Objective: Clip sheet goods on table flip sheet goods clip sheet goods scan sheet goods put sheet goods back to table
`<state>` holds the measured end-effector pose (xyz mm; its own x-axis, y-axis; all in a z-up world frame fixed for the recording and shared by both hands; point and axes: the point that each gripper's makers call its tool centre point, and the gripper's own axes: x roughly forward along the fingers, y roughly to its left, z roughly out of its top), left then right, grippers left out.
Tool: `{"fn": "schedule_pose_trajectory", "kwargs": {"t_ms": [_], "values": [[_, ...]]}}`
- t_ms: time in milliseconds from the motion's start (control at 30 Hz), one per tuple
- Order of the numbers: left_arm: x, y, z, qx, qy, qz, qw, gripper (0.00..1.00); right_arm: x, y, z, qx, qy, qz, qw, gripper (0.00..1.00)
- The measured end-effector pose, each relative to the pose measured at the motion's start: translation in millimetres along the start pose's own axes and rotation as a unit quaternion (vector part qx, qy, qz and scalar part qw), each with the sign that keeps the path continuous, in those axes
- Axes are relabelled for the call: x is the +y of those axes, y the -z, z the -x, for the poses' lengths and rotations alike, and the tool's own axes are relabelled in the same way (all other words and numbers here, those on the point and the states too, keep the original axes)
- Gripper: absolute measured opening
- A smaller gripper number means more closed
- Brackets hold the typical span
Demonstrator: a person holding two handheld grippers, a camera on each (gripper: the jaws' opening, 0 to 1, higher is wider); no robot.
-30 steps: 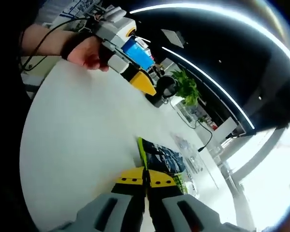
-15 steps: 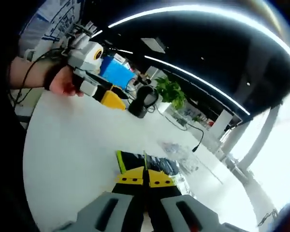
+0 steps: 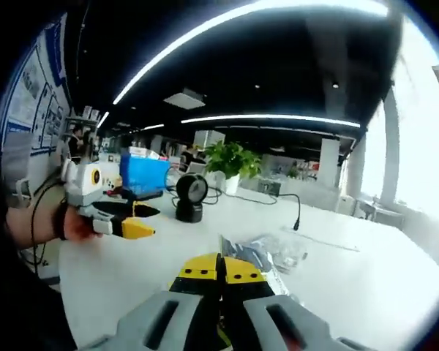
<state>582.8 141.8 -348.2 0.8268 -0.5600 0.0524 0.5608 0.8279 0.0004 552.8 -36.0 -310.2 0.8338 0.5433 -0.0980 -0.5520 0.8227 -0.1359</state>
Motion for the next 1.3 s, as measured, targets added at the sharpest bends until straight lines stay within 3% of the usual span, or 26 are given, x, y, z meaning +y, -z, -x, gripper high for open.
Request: {"fn": "schedule_pose_trajectory", "kwargs": {"t_ms": [267,367,433,700,933,1100,1300], "values": [[0.0,-0.2,0,0.000,0.000,0.000,1.0000,0.41,-32,-28.5,-4,-0.034,0.015,-0.070,0.9968,0.00],[-0.1,-0.2,0,0.000,0.000,0.000,1.0000,0.41,-45,-41.3,-6,-0.053,0.017,-0.115,0.9918,0.00],[-0.1,-0.2,0,0.000,0.000,0.000,1.0000,0.41,-50,-42.1,-8,-0.048,0.014,-0.123,0.9912,0.00],[0.0,-0.4,0,0.000,-0.001,0.001,1.0000,0.41,-82,-49.2,-6,-0.079,0.034,-0.218,0.9722,0.00],[-0.4,-0.5,0,0.000,-0.001,0.001,1.0000,0.41,-122,-41.2,12,-0.111,0.080,-0.314,0.9396,0.00],[-0.7,-0.3,0,0.000,-0.001,0.000,1.0000,0.41,-160,-23.9,36,-0.135,0.128,-0.384,0.9044,0.00],[-1.0,0.7,0,0.003,-0.001,-0.003,1.0000,0.41,-178,-3.4,58,-0.143,0.163,-0.404,0.8888,0.00]]}}
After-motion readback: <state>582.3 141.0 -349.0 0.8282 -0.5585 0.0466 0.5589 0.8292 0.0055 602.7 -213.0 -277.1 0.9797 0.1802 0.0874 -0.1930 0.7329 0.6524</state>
